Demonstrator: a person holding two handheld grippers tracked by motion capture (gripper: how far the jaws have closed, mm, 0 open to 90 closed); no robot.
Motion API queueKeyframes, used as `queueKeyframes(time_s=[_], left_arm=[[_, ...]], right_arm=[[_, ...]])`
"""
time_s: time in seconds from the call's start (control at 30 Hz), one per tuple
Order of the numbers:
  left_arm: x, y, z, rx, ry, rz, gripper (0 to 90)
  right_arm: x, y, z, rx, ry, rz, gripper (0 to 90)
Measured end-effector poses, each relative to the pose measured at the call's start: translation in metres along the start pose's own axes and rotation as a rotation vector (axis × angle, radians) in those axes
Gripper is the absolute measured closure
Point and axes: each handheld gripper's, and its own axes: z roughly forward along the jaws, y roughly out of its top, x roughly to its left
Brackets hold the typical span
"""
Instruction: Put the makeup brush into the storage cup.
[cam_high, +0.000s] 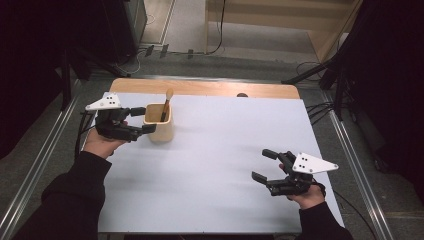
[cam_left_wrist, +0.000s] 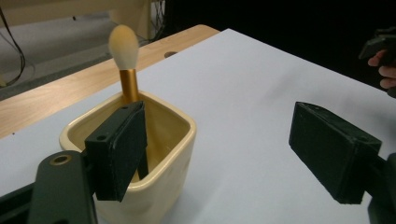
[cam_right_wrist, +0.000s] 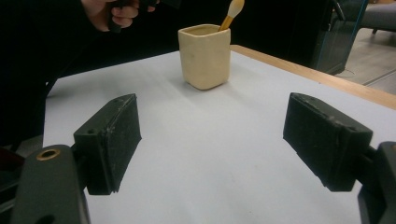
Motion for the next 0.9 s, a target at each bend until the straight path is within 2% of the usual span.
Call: queueKeyframes(time_s=[0.17,0.2,0.3,0.47,0.77,0.9], left_arm=[[-0.009,-0.01,-0.004,-0.009,-0.009,0.017,17.5],[-0.013,-0.015,-0.006,-0.012,-0.005,0.036,17.1],[-0.018,-0.02,-0.006,-0.011,-0.014,0.039,16.7],[-0.032,-0.032,-0.008,-0.024,-0.021,0.091,15.5],[-0.044,-0.048,-0.012,-0.038,-0.023,0.084,15.6],[-0.047,-0.055,-0.016,-0.049,-0.022,0.066,15.6]], right_arm=[[0.0,0.0,0.0,0.001,-0.004,0.0,19.7],[0.0,0.0,0.0,0.002,-0.004,0.001,19.7],[0.0,0.0,0.0,0.001,-0.003,0.0,19.7],[-0.001,-0.001,0.0,0.005,0.0,0.007,19.7],[-0.001,-0.001,0.0,0.003,-0.005,0.009,19.7],[0.0,-0.001,-0.001,-0.01,0.005,0.009,19.6]])
